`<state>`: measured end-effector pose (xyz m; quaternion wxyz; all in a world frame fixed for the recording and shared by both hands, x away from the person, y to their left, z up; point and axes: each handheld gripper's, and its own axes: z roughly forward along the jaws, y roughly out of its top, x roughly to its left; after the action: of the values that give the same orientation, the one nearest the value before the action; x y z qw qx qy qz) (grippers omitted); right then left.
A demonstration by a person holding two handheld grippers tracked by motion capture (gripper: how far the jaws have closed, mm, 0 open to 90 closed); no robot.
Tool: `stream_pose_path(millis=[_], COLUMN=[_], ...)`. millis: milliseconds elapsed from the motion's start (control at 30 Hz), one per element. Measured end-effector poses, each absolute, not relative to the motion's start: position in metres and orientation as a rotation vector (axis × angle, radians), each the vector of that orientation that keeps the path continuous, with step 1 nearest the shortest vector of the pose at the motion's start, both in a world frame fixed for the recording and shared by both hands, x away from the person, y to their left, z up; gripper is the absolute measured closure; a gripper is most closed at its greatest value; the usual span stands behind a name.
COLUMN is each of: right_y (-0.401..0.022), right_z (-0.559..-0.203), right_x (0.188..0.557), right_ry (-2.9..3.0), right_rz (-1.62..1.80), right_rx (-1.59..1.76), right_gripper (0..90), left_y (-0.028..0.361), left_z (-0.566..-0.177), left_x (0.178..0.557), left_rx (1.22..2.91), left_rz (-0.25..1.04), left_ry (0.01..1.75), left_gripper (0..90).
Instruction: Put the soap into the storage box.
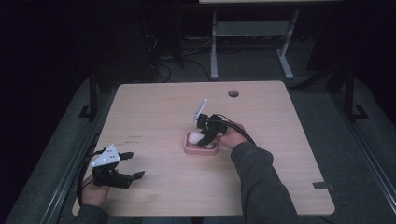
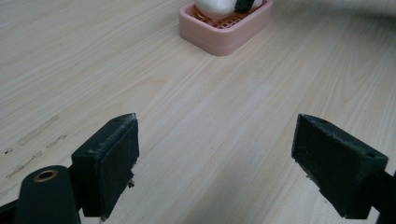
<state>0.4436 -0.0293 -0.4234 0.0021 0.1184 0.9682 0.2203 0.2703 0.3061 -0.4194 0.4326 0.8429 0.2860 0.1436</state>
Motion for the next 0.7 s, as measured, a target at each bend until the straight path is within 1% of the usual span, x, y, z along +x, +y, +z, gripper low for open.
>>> stream_pose_path(millis=[700], right_y=[-0.0268], right_z=[-0.4279], right_x=[0.4422], right_ry=[3.029], right_rz=[0.689], right_rx=[0.387], right_gripper=[47.6], left_y=[0.3063], left_z=[-0.4192], left_x=[0.2702], left_rx=[2.1], left_rz=[0.359], left_ry=[0.712], left_gripper=[14.8])
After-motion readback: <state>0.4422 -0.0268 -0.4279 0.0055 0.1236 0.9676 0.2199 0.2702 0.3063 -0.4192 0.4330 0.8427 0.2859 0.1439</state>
